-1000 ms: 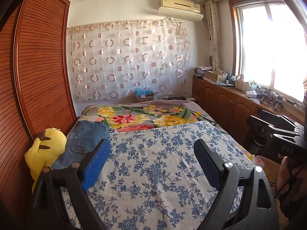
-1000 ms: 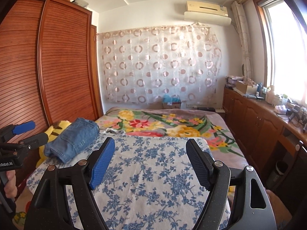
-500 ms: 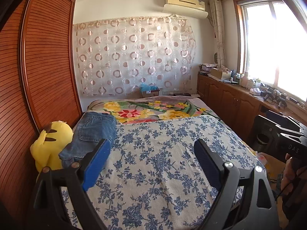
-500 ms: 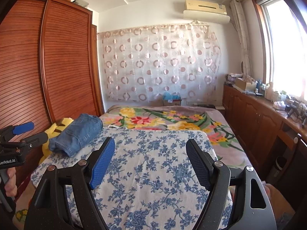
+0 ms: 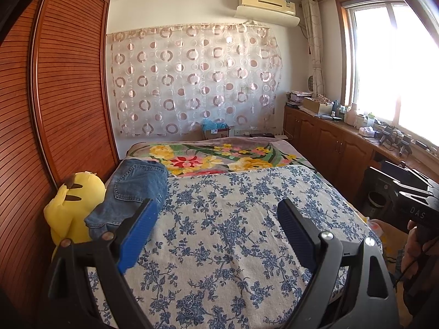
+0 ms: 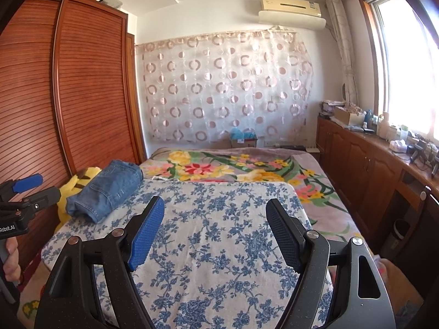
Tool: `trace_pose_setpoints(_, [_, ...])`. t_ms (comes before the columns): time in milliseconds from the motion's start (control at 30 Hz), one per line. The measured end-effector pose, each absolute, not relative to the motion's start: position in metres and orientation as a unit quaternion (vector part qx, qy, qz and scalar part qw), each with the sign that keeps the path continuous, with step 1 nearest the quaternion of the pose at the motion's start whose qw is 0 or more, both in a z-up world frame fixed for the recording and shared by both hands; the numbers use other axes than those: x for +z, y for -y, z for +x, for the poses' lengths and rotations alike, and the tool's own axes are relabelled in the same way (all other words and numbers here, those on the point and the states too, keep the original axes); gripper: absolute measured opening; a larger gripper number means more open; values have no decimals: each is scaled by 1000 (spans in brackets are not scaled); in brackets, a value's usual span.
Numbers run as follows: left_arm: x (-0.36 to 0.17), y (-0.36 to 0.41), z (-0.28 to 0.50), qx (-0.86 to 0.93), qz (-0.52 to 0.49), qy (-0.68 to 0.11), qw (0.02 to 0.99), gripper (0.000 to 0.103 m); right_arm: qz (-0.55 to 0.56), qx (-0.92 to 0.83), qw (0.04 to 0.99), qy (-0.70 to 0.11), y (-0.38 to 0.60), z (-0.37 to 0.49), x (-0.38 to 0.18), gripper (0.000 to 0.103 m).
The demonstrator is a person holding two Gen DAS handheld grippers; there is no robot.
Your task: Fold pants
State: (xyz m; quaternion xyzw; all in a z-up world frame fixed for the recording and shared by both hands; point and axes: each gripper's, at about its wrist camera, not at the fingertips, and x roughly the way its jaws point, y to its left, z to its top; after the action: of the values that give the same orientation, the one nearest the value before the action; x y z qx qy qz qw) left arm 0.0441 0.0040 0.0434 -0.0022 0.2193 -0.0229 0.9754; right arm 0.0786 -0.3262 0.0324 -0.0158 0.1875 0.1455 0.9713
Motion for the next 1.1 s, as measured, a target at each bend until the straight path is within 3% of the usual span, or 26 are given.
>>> trace_pose_setpoints(1100, [48, 0, 39, -22, -1, -210, 977, 90, -15, 146, 972, -185, 325, 77, 34, 78])
